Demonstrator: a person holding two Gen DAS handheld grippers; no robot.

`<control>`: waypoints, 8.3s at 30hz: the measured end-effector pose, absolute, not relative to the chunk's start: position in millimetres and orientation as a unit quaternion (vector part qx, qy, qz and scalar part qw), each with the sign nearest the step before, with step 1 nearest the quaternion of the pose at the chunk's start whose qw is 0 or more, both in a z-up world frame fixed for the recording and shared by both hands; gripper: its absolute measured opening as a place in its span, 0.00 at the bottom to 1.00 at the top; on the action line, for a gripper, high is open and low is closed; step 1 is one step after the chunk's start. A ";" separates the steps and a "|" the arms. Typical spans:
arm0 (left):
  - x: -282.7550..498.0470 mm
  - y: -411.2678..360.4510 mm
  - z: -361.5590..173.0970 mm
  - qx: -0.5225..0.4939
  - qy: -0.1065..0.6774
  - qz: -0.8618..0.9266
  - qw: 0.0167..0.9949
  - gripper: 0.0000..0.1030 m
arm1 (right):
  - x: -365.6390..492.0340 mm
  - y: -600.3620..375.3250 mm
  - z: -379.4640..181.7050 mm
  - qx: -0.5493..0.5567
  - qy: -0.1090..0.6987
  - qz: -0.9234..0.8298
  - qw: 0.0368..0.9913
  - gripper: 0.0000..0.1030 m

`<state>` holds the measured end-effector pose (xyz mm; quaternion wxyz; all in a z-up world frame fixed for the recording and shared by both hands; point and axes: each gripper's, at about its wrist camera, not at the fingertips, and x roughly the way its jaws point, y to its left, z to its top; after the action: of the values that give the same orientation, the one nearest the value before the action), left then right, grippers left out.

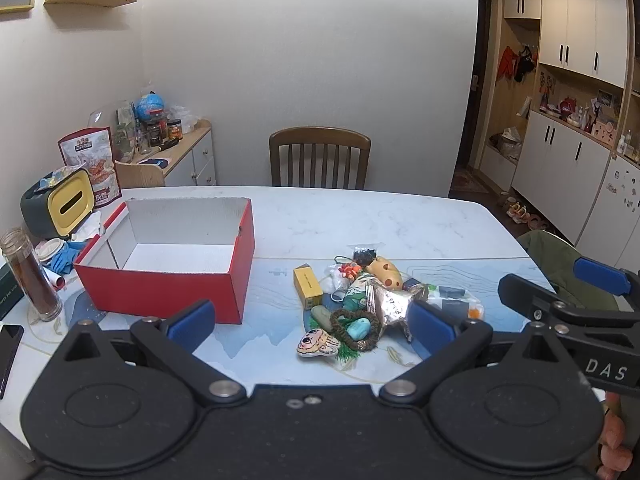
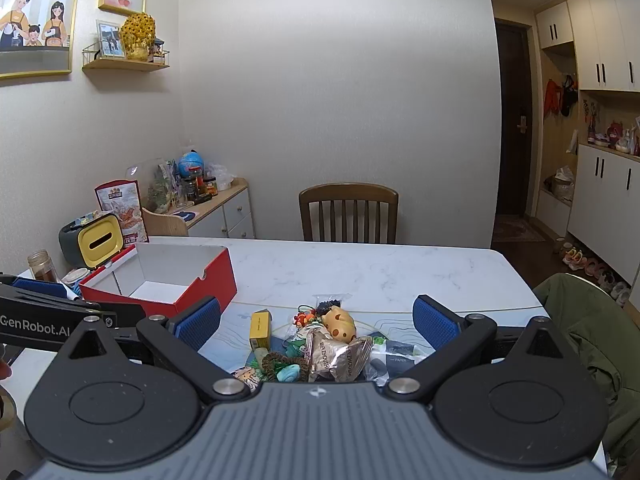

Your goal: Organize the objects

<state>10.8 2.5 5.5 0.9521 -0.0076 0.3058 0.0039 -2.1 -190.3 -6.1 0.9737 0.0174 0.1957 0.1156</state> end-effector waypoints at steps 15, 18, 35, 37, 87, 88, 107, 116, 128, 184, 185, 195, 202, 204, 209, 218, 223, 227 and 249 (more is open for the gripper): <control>16.0 -0.3 2.6 -0.016 0.305 0.008 0.952 0.99 | 4.8 -192.3 -7.1 0.017 0.201 0.126 0.971 1.00; 17.2 -0.8 2.2 -0.016 0.305 0.007 0.952 0.99 | 5.8 -193.0 -7.5 0.017 0.199 0.126 0.972 1.00; 33.8 2.4 0.4 -0.019 0.304 -0.010 0.952 1.00 | 27.4 -208.2 -7.5 0.023 0.206 0.101 0.973 1.00; 38.8 3.9 -1.9 -0.019 0.306 -0.013 0.952 1.00 | 34.1 -212.7 -8.8 0.026 0.211 0.098 0.972 1.00; 181.1 9.7 -180.5 0.059 0.463 -0.112 0.877 0.87 | 225.5 -245.3 -196.1 -0.086 0.432 0.087 0.893 0.63; 181.8 9.5 -181.2 0.060 0.464 -0.113 0.877 0.85 | 225.3 -244.9 -195.8 -0.087 0.431 0.087 0.894 0.62; 176.0 9.9 -188.9 0.039 0.480 -0.084 0.872 0.51 | 199.6 -249.2 -179.6 -0.041 0.409 0.063 0.910 0.28; 155.1 11.5 -166.3 0.013 0.470 -0.070 0.880 0.51 | 168.2 -257.6 -157.4 -0.015 0.387 0.053 0.921 0.25; 124.5 16.9 -109.9 0.004 0.433 -0.057 0.899 0.51 | 122.8 -248.2 -103.1 -0.011 0.361 0.073 0.930 0.25; 308.6 281.0 -119.8 0.073 0.515 -0.016 0.854 0.51 | 289.1 178.5 -106.7 -0.157 0.422 0.214 0.867 0.25; 310.5 281.0 -121.7 0.078 0.519 -0.017 0.851 0.51 | 291.7 180.5 -110.4 -0.159 0.428 0.213 0.864 0.25; 324.3 286.0 -141.1 0.087 0.566 -0.037 0.819 0.51 | 305.2 196.1 -142.6 -0.184 0.471 0.213 0.836 0.25; 327.3 287.4 -150.5 0.085 0.593 -0.045 0.799 0.52 | 307.5 195.3 -148.4 -0.174 0.491 0.210 0.827 0.25; 330.2 289.5 -150.6 0.078 0.597 -0.045 0.798 0.52 | 307.6 196.7 -149.4 -0.173 0.493 0.210 0.826 0.25; 331.1 287.1 -151.2 0.085 0.601 -0.041 0.794 0.54 | 308.0 195.6 -148.1 -0.165 0.496 0.210 0.826 0.25; 322.0 281.2 -143.3 0.084 0.586 -0.055 0.804 0.70 | 302.1 186.4 -134.6 -0.151 0.480 0.216 0.837 0.50; 316.4 279.5 -134.7 0.086 0.572 -0.054 0.814 0.73 | 297.4 176.8 -122.0 -0.135 0.472 0.213 0.845 0.52; 310.5 280.4 -123.9 0.079 0.557 -0.054 0.825 0.81 | 289.9 169.2 -108.3 -0.126 0.460 0.217 0.852 0.53; 259.3 236.0 -48.7 0.051 0.454 -0.066 0.887 0.84 | 221.8 88.7 -30.2 -0.037 0.373 0.228 0.899 0.66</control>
<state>259.3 236.0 -48.7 0.8869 0.0513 0.4544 -0.0657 221.8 88.7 -30.2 0.8985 -0.0367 0.3731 0.2283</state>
